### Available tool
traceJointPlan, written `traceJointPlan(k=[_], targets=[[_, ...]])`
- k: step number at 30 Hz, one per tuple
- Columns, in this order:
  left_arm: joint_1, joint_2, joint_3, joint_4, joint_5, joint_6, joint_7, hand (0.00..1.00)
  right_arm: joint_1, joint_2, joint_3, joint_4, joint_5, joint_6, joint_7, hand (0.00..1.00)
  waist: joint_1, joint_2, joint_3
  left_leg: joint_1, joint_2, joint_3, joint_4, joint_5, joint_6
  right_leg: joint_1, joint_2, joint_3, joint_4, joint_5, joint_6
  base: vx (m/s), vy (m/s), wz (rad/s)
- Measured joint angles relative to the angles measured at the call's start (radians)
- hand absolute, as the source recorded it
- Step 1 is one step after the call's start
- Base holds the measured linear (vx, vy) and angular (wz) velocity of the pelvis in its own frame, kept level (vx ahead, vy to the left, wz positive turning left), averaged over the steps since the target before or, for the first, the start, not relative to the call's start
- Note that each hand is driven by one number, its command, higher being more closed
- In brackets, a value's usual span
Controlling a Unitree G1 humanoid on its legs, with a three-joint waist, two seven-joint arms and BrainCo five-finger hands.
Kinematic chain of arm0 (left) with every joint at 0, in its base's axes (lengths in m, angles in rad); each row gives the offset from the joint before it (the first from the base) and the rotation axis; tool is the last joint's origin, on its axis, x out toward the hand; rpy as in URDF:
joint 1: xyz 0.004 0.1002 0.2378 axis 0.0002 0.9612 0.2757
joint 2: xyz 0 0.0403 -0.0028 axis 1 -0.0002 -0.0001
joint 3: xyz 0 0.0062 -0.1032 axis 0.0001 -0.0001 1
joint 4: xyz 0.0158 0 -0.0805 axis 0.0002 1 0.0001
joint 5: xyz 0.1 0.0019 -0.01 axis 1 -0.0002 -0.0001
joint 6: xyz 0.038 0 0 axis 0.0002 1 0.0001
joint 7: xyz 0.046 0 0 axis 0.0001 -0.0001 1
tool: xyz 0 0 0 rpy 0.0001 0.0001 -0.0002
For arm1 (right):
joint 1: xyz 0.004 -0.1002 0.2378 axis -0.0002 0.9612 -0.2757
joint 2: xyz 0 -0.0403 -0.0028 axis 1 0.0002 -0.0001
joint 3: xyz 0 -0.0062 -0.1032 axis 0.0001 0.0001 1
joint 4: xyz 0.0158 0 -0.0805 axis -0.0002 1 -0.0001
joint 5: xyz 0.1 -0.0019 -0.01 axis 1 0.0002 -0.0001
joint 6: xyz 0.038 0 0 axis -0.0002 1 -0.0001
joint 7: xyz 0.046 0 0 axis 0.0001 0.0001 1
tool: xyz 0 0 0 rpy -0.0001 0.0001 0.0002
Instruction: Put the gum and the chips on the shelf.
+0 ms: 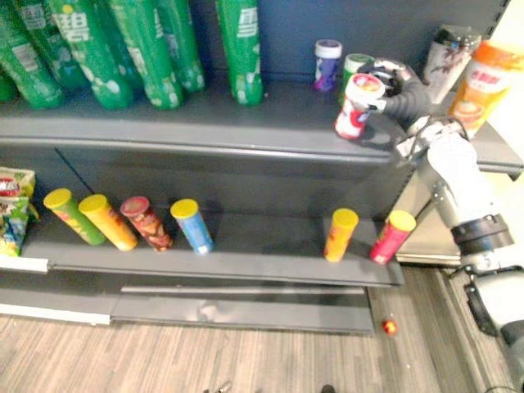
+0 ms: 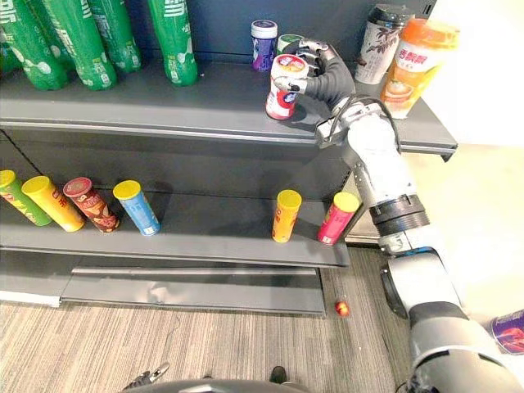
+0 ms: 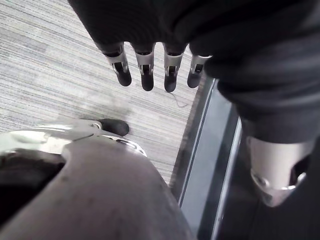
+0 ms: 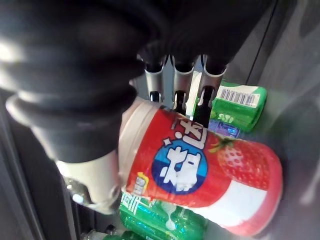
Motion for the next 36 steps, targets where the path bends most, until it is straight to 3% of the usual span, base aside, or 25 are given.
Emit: traceJointPlan(k=[14,15,23,36], targets=[[0.005,0.001,-0.009,-0.041,0.001,0.0,-0.019,0.0,-0.011,0.0,-0.037,0.02,-0.018,-0.008,0.026,1.0,0.001,-0.015,0.04,0.002,-0.005,0.002,-0.002,0.0,0.0,0.001,-0.004,-0.004,0.001,0.0,0.002,0.0,0.0,0.0],[0.005,0.001,-0.009,-0.042,0.001,0.0,-0.019,0.0,-0.011,0.0,-0.037,0.019,-0.018,-0.008,0.026,0.0,0.001,-0.017,0.041,0.002,-0.005,0.002,-0.002,0.0,0.0,0.002,-0.004,-0.004,0.001,0.0,0.002,0.0,0.0,0.0],[0.005,0.026,-0.018,-0.047,0.002,0.0,-0.019,0.0,0.028,0.0,-0.036,-0.017,-0.021,-0.007,0.046,0.0,-0.001,-0.044,0.055,0.003,-0.005,0.006,-0.002,-0.001,-0.001,0.007,-0.004,-0.002,0.001,-0.001,0.002,0.0,0.0,0.0],[0.003,0.028,-0.016,-0.039,0.002,0.0,-0.018,0.0,0.051,0.0,-0.037,-0.041,-0.018,-0.007,0.02,0.0,-0.004,-0.047,0.054,0.003,-0.003,0.007,-0.002,0.0,0.001,0.005,-0.004,0.003,0.0,0.001,0.002,0.0,0.0,0.0]])
